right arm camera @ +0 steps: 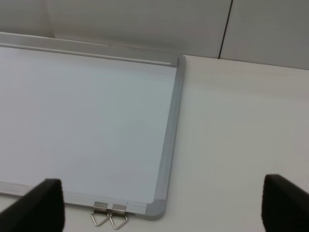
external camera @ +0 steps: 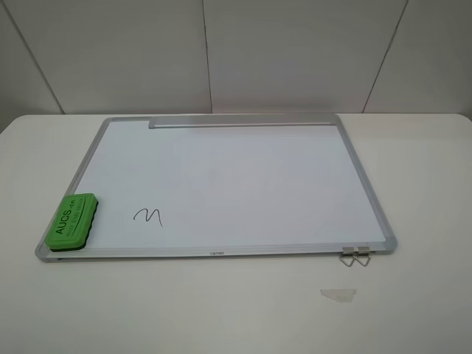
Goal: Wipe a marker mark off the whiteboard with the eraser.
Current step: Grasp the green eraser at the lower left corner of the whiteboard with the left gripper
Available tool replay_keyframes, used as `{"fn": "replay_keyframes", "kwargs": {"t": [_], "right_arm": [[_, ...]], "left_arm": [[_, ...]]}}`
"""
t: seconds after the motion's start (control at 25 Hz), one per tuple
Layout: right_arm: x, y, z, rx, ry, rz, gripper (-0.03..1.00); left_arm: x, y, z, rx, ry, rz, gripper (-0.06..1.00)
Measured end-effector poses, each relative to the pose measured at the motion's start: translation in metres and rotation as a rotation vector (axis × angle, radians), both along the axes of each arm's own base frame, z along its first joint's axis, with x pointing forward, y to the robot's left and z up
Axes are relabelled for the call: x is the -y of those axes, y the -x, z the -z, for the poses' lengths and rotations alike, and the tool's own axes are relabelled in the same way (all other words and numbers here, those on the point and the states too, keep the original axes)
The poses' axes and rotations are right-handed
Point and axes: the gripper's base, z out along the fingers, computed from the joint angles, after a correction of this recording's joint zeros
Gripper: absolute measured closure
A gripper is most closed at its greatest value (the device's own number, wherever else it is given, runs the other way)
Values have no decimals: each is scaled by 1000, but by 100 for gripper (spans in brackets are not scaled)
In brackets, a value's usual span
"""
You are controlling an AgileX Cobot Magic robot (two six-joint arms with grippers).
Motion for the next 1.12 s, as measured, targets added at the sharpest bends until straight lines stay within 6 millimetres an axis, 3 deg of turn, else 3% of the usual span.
{"fn": "replay_keyframes", "kwargs": {"t": [0.84,1.12], "right_arm": [[0,0,0,0,0,0,15],[0,0,0,0,0,0,15]], "left_arm": [[0,0,0,0,6,-8,32],[0,-7,-1,-61,110,-84,18]]}}
